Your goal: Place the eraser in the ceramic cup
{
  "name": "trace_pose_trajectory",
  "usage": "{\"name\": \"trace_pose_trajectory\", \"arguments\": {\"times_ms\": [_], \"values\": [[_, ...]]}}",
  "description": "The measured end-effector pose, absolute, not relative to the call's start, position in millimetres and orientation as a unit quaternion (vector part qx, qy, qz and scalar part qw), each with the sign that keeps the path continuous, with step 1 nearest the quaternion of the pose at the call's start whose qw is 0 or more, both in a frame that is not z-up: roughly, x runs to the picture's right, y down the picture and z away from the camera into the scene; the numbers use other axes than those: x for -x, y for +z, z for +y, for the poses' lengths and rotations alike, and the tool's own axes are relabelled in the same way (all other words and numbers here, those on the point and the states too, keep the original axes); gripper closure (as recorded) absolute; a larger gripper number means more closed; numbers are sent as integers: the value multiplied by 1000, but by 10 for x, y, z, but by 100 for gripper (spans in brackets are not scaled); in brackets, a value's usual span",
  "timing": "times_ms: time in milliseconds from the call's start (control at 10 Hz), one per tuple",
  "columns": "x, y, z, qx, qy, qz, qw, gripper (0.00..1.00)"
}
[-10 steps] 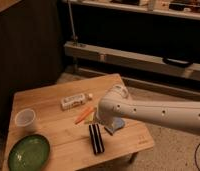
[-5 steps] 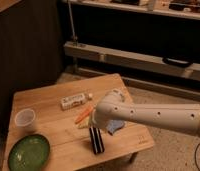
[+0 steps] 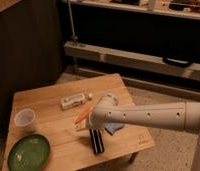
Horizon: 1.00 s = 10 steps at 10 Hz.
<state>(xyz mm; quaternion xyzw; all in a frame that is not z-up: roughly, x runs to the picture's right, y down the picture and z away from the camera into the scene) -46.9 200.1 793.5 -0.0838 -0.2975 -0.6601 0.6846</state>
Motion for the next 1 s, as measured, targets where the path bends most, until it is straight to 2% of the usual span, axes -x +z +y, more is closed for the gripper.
{"name": "trace_pose_trajectory", "arguments": {"times_ms": [300, 800, 900, 1000], "values": [[514, 8133, 1936, 91, -672, -291, 675, 20], [493, 8396, 2126, 121, -683, -303, 653, 21], [484, 8390, 2118, 121, -682, -303, 655, 27], [475, 8380, 2117, 123, -681, -303, 655, 38]]}}
